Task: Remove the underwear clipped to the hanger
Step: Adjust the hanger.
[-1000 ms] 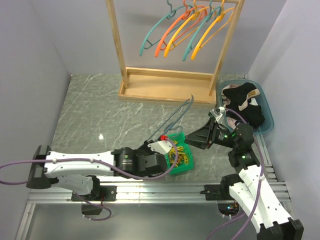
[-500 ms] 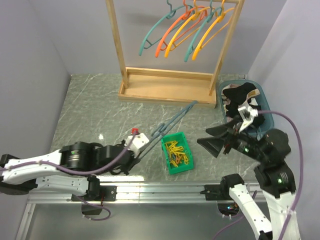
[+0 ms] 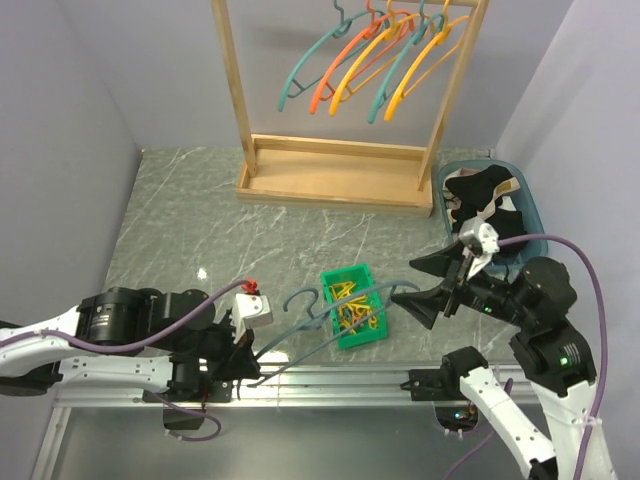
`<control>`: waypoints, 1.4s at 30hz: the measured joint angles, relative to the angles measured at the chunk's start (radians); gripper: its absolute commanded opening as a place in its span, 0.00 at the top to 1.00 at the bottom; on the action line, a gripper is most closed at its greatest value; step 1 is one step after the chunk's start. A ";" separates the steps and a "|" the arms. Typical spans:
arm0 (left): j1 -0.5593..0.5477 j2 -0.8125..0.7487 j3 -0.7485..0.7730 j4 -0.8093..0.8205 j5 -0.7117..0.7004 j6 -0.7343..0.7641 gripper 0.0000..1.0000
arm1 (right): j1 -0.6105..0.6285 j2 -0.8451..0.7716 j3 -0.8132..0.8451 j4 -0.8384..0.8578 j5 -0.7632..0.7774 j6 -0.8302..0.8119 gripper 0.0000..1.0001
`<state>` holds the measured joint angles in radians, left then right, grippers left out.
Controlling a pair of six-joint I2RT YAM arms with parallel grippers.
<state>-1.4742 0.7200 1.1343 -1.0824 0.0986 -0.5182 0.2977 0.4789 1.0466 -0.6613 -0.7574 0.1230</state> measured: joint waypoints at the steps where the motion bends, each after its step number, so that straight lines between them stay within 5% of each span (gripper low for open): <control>1: 0.000 -0.009 -0.001 0.000 0.024 0.000 0.99 | 0.024 0.013 0.000 -0.005 -0.007 -0.014 0.05; 8: 0.000 -0.053 0.000 -0.001 0.124 0.002 0.99 | 0.189 0.031 0.000 -0.048 -0.029 -0.097 0.04; 12: 0.000 -0.049 0.000 -0.008 0.163 0.006 0.99 | 0.251 0.038 0.000 -0.073 -0.054 -0.134 0.12; 18: 0.000 -0.068 0.000 -0.022 0.184 0.013 0.99 | 0.299 0.116 0.001 -0.094 -0.138 -0.155 0.42; 20: 0.000 -0.087 0.006 -0.034 0.182 0.018 0.99 | 0.317 0.147 0.001 -0.106 -0.162 -0.161 0.60; 22: 0.000 -0.105 0.024 -0.043 0.175 0.024 0.98 | 0.336 0.170 0.000 -0.118 -0.179 -0.167 1.00; 24: 0.000 -0.117 0.042 -0.069 0.148 0.027 0.83 | 0.354 0.182 0.001 -0.125 -0.228 -0.163 1.00; 25: 0.000 -0.122 0.045 -0.078 0.129 0.029 0.56 | 0.359 0.182 0.002 -0.125 -0.236 -0.159 1.00; 28: 0.000 -0.124 0.050 -0.090 0.049 0.027 0.14 | 0.361 0.182 0.003 -0.130 -0.237 -0.161 1.00; 30: 0.000 -0.124 0.060 -0.105 -0.048 0.004 0.03 | 0.361 0.185 0.007 -0.148 -0.211 -0.164 1.00; 38: 0.000 -0.136 0.198 -0.229 -0.632 -0.244 0.01 | 0.361 0.234 0.108 -0.158 0.060 -0.131 1.00; 42: -0.001 -0.226 0.214 -0.204 -0.792 -0.321 0.01 | 0.361 0.282 0.160 -0.116 0.214 -0.085 1.00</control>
<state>-1.4750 0.4938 1.3487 -1.2865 -0.6937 -0.8391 0.6586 0.7605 1.2064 -0.7769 -0.5438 0.0380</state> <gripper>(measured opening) 0.994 0.220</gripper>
